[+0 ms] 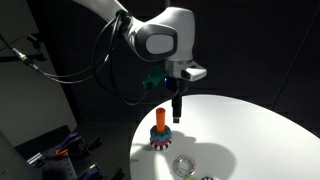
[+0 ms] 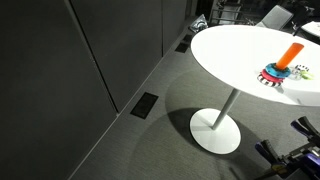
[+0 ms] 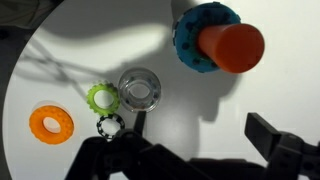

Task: Put the clear item on the block

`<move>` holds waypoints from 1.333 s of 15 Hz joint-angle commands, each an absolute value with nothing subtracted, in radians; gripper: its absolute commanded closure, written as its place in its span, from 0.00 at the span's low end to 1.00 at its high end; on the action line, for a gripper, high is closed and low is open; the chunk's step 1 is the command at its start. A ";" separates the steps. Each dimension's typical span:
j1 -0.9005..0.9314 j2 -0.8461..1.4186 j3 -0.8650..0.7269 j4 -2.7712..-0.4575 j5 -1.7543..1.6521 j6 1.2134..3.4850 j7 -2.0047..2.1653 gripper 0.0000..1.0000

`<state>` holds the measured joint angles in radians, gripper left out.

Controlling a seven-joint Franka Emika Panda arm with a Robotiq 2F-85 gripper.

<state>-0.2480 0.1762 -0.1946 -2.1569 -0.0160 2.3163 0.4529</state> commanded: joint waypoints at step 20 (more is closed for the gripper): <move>-0.273 0.412 -0.283 -2.034 0.087 2.362 0.383 0.00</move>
<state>-0.2612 0.3444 -0.2814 -2.0911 0.0410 2.3493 0.3946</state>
